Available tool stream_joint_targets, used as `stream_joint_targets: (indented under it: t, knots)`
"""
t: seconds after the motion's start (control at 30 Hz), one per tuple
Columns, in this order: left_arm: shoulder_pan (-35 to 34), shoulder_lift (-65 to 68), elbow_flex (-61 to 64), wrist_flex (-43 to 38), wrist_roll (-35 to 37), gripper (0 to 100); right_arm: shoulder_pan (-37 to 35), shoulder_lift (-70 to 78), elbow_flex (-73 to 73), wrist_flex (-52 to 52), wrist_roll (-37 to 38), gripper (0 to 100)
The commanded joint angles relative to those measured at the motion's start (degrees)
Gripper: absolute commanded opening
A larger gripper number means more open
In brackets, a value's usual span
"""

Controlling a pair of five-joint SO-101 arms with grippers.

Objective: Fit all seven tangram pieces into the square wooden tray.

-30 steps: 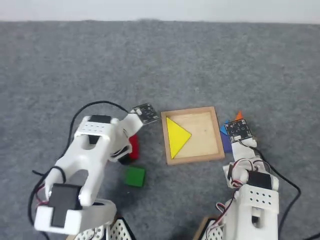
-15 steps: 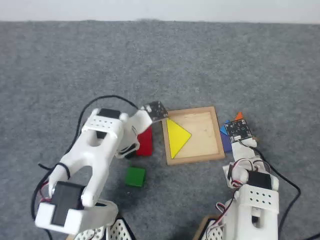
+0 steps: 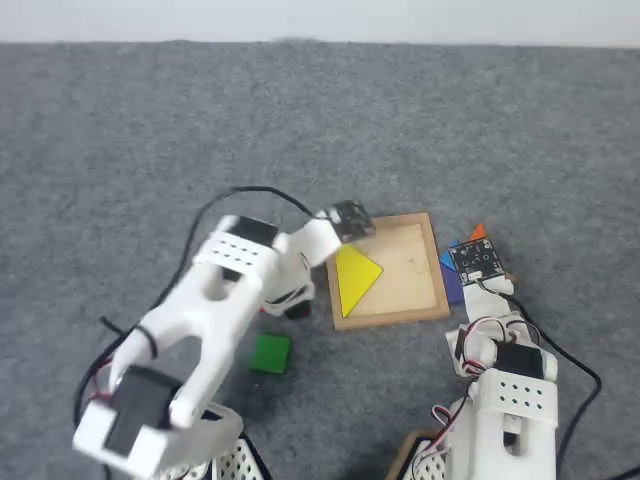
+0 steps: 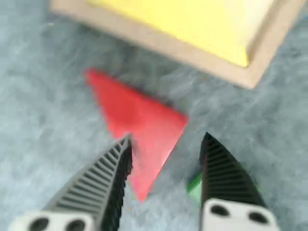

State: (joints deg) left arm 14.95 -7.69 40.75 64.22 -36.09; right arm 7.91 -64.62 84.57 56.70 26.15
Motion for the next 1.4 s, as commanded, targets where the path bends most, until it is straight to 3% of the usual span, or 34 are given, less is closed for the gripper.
stream_joint_targets:
  t: [0.0,0.17,0.57,0.73,0.97,1.17,1.37]
  knots:
    - [-0.4,6.5,-0.7,-4.0,0.5,23,-0.2,-1.2,-1.2,-1.1,-0.5,3.0]
    - [-4.8,15.0,-7.1,-1.3,-2.8,23,-0.4,-1.2,-1.2,-1.3,-0.5,3.0]
    - [-10.3,16.0,-9.5,-1.0,-8.0,22,-0.5,-1.2,-1.1,-1.3,-0.5,3.0]
    - [-8.2,12.0,-9.6,4.6,-8.1,22,-0.6,-1.2,-1.1,-1.3,-0.5,3.0]
    - [-6.4,-3.6,-9.4,10.5,-5.2,20,-0.5,-1.2,-1.1,-1.3,-0.5,3.0]
    - [-14.5,-14.2,-8.9,13.6,2.4,19,-4.2,-0.6,-10.6,1.8,-0.6,3.3]
    - [-34.8,-17.6,-8.7,9.8,14.3,19,-18.8,6.4,-28.0,8.8,-4.7,3.4]
